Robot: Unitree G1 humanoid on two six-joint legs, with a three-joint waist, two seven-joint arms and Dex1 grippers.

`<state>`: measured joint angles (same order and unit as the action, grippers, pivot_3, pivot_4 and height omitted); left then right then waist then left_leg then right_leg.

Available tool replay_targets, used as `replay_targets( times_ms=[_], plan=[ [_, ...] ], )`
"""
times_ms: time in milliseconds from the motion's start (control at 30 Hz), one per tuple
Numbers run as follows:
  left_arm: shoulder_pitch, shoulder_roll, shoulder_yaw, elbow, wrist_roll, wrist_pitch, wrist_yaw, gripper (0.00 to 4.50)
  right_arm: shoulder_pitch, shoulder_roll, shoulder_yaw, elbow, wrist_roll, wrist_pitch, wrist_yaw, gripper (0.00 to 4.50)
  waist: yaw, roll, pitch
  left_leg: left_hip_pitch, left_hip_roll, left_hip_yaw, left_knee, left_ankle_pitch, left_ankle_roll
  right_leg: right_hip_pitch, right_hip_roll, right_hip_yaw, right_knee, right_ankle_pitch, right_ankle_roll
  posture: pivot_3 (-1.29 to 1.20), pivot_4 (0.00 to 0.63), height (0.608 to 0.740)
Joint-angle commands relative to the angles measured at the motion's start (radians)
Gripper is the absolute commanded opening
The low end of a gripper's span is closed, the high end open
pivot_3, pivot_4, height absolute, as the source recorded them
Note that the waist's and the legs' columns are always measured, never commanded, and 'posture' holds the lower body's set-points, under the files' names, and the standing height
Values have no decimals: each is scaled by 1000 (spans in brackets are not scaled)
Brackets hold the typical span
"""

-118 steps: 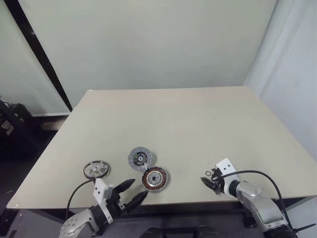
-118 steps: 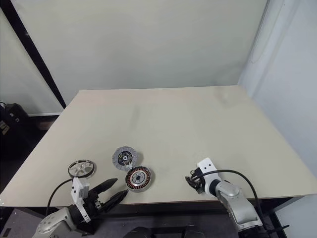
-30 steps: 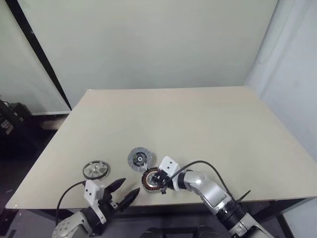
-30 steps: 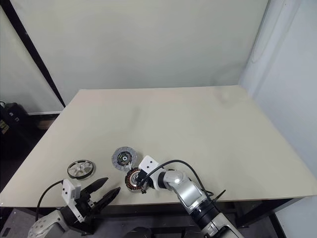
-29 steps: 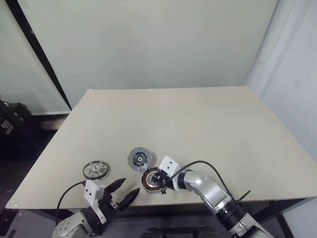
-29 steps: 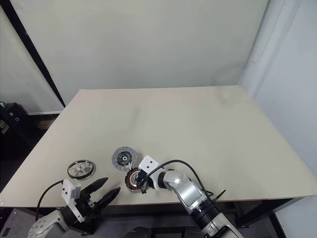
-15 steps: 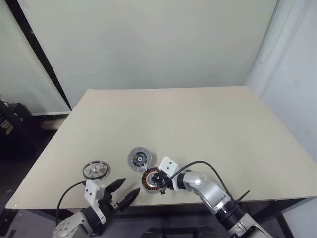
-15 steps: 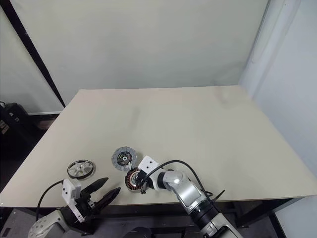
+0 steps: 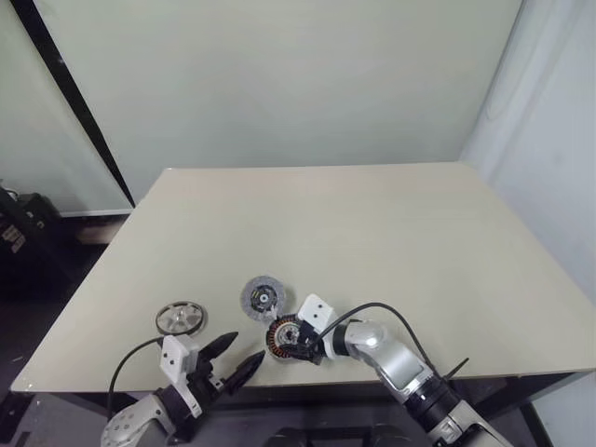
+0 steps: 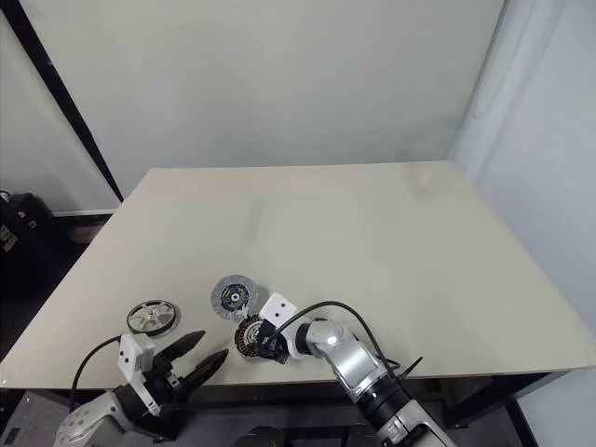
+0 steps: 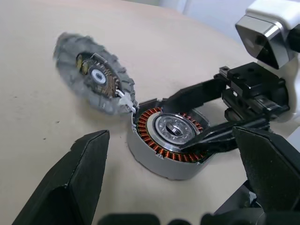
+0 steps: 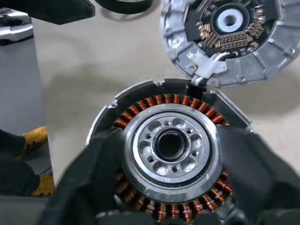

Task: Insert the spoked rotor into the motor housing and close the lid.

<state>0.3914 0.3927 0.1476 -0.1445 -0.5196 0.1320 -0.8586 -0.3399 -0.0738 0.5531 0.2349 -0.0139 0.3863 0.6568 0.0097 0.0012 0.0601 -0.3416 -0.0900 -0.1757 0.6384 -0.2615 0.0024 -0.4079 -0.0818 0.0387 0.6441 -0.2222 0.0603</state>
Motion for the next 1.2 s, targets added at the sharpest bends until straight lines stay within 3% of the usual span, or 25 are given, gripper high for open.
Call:
replay_targets(
  times_ms=[33, 300, 633, 1200],
  plan=[
    [-12, 1, 0, -3, 9, -22, -4, 4500, -14, -4, -20, -16, -7, -5, 0, 3429, 0, 0, 0, 0, 0, 0, 0, 0, 0, 0, 0, 0, 0, 0, 0, 0, 0, 740],
    [-14, 1, -9, -1, 12, -23, -5, 4500, -8, -3, -52, -97, 37, 50, 20, 3429, 0, 0, 0, 0, 0, 0, 0, 0, 0, 0, 0, 0, 0, 0, 0, 0, 0, 740],
    [-11, 0, -11, -3, 12, -22, -5, 4500, -24, -29, -13, -186, 5, 121, 30, 17, 0, 0, 0, 0, 0, 0, 0, 0, 0, -1, 0, 0, 0, 0, 0, 0, 0, 740],
    [-2, 0, -13, -11, 13, -20, -2, 4500, -45, -10, 34, -109, -59, 92, 17, 17, 0, 0, 0, 0, 0, 0, 0, 0, 0, -1, 0, 0, 0, 0, 0, 0, 0, 740]
  ],
)
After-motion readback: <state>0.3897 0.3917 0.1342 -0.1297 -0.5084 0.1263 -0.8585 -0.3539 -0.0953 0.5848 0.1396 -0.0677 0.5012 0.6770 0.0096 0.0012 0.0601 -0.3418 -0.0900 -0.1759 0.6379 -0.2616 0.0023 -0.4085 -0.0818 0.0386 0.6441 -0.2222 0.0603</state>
